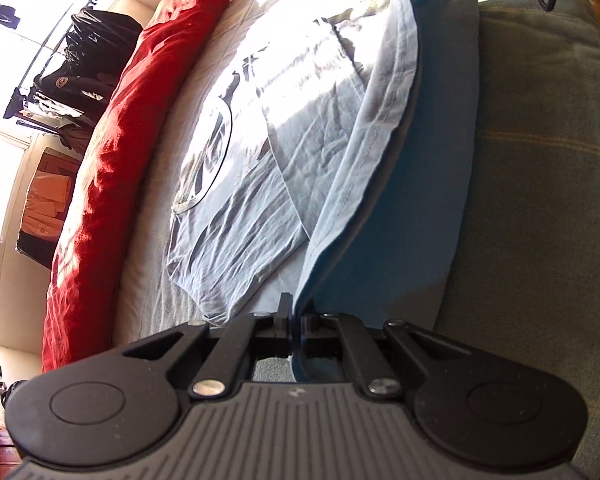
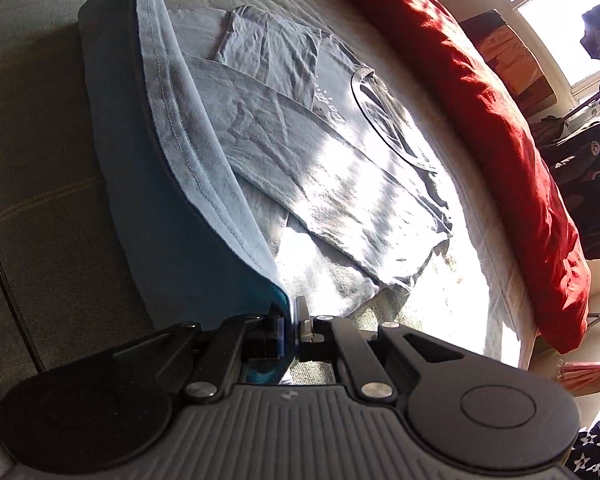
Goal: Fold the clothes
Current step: 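Lift the hem with both grippers and fold it over onto the collar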
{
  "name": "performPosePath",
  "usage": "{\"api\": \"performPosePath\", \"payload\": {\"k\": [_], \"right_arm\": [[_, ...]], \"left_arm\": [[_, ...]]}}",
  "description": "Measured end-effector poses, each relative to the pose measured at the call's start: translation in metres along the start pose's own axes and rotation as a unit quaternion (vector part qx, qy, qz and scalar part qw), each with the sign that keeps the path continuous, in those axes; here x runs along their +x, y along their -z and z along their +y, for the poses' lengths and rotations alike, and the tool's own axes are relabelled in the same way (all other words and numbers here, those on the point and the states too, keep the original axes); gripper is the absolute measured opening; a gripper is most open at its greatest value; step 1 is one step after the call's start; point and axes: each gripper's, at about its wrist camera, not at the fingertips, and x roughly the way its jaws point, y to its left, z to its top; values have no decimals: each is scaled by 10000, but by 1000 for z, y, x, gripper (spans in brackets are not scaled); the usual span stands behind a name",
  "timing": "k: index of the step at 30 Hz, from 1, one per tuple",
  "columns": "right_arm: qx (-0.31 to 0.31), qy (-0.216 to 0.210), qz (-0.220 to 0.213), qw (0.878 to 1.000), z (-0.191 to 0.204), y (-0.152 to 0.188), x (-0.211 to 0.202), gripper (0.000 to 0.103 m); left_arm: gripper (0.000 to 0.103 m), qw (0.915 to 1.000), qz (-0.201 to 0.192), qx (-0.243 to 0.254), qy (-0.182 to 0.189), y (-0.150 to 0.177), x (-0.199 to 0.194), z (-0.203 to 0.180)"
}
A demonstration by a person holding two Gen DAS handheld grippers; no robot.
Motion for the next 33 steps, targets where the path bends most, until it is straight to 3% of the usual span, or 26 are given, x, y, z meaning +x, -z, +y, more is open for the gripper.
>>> {"api": "performPosePath", "payload": {"k": [33], "right_arm": [[84,829,-205,9963,-126,-59,122,5]], "left_arm": [[3,9973,-159,-222,-678,-19,142,107]]}}
